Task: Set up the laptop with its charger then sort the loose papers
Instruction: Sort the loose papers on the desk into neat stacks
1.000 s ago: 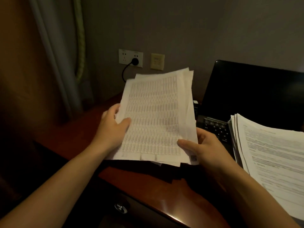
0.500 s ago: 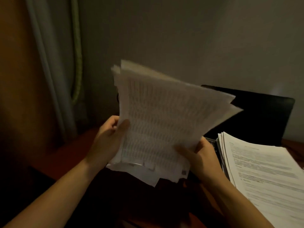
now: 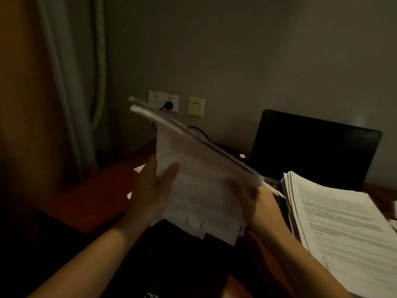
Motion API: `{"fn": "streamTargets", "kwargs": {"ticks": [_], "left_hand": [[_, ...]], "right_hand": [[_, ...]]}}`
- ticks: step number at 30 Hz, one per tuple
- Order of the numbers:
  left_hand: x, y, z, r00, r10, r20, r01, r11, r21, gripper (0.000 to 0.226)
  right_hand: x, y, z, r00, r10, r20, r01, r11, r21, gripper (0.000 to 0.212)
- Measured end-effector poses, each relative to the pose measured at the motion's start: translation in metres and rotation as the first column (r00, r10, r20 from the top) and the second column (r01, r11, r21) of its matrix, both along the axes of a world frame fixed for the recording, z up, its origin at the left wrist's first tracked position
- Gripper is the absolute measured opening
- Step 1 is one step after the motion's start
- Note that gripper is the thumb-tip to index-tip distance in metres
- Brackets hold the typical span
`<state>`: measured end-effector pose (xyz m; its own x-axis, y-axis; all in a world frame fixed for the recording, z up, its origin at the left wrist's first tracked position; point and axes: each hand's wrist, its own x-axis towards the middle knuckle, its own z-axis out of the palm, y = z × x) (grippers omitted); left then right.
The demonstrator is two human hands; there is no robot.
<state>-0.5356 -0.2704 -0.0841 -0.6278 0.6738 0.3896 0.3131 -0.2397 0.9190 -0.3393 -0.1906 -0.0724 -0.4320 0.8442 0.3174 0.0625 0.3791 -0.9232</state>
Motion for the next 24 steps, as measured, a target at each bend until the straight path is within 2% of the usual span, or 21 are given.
{"fn": "streamTargets", "kwargs": {"ticks": [3, 6, 11, 13, 15, 18, 20, 24], "left_hand": [[-0.002, -0.002, -0.001, 0.996, -0.067, -0.06, 0.069, 0.997, 0.031, 0.023], [-0.006, -0.002, 0.003, 0.987, -0.055, -0.15, 0.066, 0.995, 0.071, 0.034], [-0.005, 0.004, 0.016, 0.971, -0.111, -0.21, 0.124, 0.991, 0.049, 0.034], [-0.005, 0.005, 0.029, 0.971, -0.115, -0.21, 0.136, 0.986, 0.091, 0.031], [-0.007, 0.005, 0.033, 0.982, -0.119, -0.146, 0.138, 0.981, 0.133, 0.034], [-0.008, 0.004, 0.018, 0.988, -0.11, -0.104, 0.114, 0.993, 0.032, 0.042], [-0.006, 0.005, 0.004, 0.981, -0.131, -0.145, 0.125, 0.991, -0.05, 0.041], [-0.006, 0.012, 0.006, 0.97, -0.193, -0.146, 0.189, 0.981, -0.042, 0.041]], "right_hand": [[-0.002, -0.003, 0.01, 0.998, -0.033, -0.054, 0.035, 0.999, 0.036, 0.011], [-0.003, 0.004, 0.012, 0.986, -0.042, -0.162, 0.054, 0.996, 0.07, 0.017], [-0.011, 0.007, 0.013, 0.977, -0.035, -0.211, 0.057, 0.993, 0.099, 0.018], [-0.012, 0.01, 0.023, 0.962, -0.015, -0.274, 0.05, 0.991, 0.12, 0.02], [-0.012, 0.011, 0.025, 0.95, -0.011, -0.311, 0.054, 0.99, 0.13, 0.03], [-0.013, 0.01, 0.006, 0.986, -0.023, -0.165, 0.049, 0.986, 0.156, 0.04], [-0.012, 0.009, -0.011, 0.998, -0.022, -0.052, 0.03, 0.986, 0.166, 0.04], [0.002, 0.015, -0.009, 0.998, -0.038, -0.049, 0.044, 0.992, 0.122, 0.033]]}}
